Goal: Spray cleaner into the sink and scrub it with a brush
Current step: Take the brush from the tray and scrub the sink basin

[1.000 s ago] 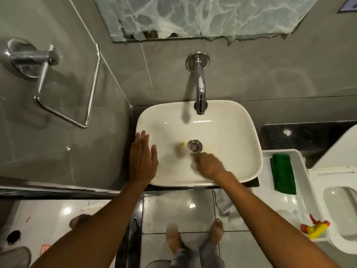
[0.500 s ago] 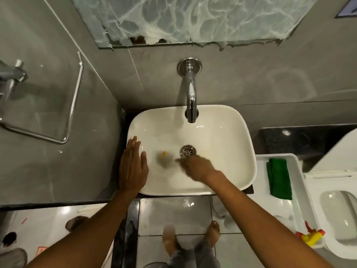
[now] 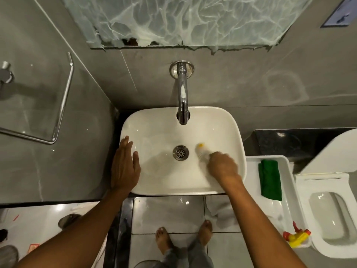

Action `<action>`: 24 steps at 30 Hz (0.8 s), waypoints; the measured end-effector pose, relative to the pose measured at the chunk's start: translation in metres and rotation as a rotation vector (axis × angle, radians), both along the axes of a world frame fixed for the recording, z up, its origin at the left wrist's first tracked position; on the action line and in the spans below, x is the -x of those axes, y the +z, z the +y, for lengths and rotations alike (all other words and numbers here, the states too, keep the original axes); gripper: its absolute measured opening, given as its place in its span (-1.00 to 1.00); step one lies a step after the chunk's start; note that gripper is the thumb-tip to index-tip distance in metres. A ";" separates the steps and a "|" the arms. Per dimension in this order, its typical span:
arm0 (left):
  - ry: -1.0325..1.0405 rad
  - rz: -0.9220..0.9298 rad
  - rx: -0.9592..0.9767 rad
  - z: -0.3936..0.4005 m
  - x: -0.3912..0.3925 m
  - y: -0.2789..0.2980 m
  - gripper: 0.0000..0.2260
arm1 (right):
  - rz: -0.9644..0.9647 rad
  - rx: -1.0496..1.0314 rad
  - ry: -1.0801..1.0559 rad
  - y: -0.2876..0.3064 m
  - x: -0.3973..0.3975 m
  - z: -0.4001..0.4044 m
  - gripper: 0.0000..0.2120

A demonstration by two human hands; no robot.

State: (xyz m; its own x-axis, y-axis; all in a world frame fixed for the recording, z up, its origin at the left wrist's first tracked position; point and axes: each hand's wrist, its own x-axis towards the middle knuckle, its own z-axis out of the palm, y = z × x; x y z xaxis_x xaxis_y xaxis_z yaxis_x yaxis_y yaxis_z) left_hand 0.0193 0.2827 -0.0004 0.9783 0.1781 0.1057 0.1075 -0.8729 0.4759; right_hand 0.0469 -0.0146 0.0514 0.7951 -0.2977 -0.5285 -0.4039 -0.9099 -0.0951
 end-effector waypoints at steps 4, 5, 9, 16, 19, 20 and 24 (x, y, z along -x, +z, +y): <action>0.006 0.029 0.010 -0.001 0.001 0.004 -0.54 | -0.022 -0.046 0.104 0.003 0.021 0.047 -0.68; 0.005 0.035 0.010 -0.001 0.001 0.005 -0.54 | 0.007 -0.100 0.162 0.000 0.032 0.068 -0.68; 0.013 0.052 0.028 -0.001 0.002 0.006 -0.52 | 0.074 -0.145 0.129 -0.006 0.014 0.067 -0.68; 0.021 0.074 0.041 0.000 0.001 0.006 -0.51 | -0.040 -0.147 0.503 -0.034 0.044 0.104 -0.68; 0.022 0.061 0.037 0.000 0.001 0.001 -0.61 | -0.123 -0.182 0.377 -0.045 0.008 0.101 -0.64; 0.017 0.046 0.035 0.001 0.000 0.000 -0.64 | -0.144 -0.195 0.293 -0.044 -0.006 0.096 -0.63; 0.001 0.011 0.024 0.003 0.001 0.000 -0.67 | -0.215 -0.096 0.007 -0.041 -0.040 0.046 -0.58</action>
